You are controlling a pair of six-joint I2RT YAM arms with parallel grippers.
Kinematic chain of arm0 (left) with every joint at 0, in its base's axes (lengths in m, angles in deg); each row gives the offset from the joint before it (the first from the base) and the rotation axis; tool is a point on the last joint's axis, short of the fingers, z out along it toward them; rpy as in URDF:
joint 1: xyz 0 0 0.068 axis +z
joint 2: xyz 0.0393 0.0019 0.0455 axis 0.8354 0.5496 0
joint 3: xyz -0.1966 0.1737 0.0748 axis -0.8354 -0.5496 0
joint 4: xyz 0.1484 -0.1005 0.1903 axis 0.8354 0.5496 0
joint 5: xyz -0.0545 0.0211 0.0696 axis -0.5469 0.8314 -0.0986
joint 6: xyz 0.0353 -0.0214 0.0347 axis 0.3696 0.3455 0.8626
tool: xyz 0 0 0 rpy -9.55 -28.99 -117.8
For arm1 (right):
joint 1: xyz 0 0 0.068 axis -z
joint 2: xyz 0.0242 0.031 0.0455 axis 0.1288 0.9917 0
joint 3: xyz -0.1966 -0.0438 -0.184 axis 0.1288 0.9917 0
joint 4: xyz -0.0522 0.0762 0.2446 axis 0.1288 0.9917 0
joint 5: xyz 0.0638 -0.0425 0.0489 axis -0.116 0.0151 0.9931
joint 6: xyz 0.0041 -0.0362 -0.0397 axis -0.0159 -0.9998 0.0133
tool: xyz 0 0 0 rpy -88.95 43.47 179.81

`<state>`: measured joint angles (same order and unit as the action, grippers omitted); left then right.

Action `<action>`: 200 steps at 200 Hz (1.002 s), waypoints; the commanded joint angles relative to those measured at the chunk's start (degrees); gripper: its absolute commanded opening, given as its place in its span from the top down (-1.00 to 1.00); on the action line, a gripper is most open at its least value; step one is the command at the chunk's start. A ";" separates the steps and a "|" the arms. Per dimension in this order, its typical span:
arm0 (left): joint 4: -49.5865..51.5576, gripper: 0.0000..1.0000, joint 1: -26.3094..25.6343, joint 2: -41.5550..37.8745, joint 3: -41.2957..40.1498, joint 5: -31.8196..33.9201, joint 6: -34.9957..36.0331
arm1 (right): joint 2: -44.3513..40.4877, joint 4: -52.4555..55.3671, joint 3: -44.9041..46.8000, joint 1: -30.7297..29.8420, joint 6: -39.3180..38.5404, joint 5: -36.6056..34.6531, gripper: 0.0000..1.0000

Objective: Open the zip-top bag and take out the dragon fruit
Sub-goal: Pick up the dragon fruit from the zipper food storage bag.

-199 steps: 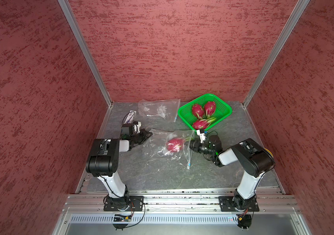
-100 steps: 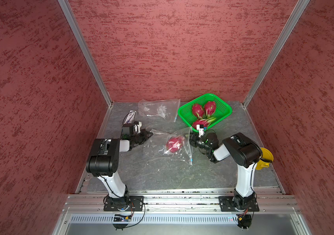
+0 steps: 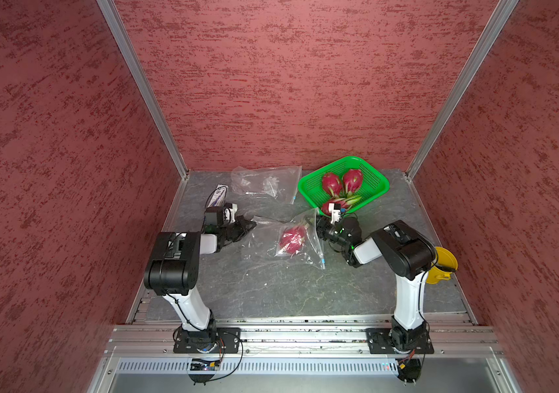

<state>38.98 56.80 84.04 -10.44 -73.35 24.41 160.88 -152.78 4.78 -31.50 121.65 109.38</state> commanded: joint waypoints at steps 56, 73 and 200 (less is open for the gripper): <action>-0.78 1.00 -0.42 -2.07 -0.74 -0.25 0.20 | 4.40 11.41 -1.95 -0.47 1.34 -3.53 0.82; -0.52 1.00 -0.41 -2.33 -0.83 -0.15 0.39 | 3.17 10.88 -0.96 -0.49 0.84 -4.37 1.00; -0.52 1.00 3.80 -3.82 -2.48 -0.07 -0.60 | -18.32 17.40 7.16 -0.27 -11.69 -7.49 1.00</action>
<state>39.00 59.49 82.19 -12.32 -73.35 23.75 148.46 -139.58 10.59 -32.07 114.96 104.59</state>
